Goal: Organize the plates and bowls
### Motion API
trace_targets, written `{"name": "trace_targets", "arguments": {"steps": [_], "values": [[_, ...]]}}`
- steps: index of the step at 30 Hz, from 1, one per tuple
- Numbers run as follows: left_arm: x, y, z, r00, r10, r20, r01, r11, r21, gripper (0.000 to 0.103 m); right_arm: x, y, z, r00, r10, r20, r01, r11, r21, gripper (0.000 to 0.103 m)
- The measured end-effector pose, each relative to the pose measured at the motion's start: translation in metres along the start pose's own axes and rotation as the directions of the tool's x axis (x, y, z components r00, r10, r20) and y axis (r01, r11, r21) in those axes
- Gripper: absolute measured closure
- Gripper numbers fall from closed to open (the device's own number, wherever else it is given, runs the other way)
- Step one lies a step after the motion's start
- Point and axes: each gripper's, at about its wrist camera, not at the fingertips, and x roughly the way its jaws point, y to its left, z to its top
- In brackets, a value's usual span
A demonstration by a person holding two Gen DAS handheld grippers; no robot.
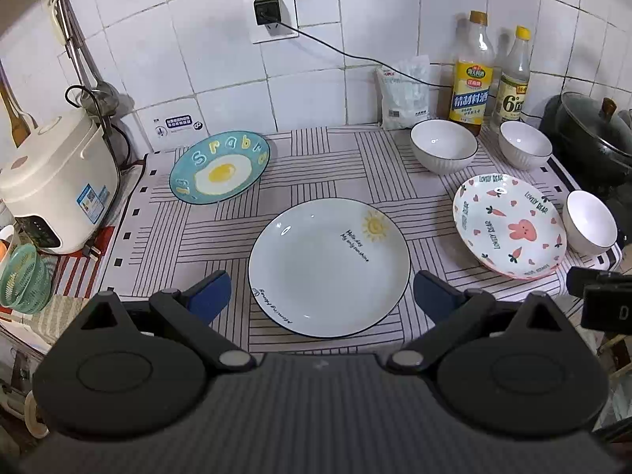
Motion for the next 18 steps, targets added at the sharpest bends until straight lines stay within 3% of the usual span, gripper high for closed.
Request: {"name": "trace_targets", "arguments": {"steps": [7, 18], "values": [[0.004, 0.002, -0.004, 1.000, 0.031, 0.002, -0.031, 0.999, -0.015, 0.001, -0.005, 0.006, -0.003, 0.998, 0.013, 0.056, -0.010, 0.999, -0.047, 0.000], [0.004, -0.003, -0.010, 0.999, 0.022, 0.026, -0.022, 1.000, -0.005, 0.000, -0.003, 0.011, -0.007, 0.998, 0.014, 0.062, -0.011, 0.998, -0.056, 0.000]]}}
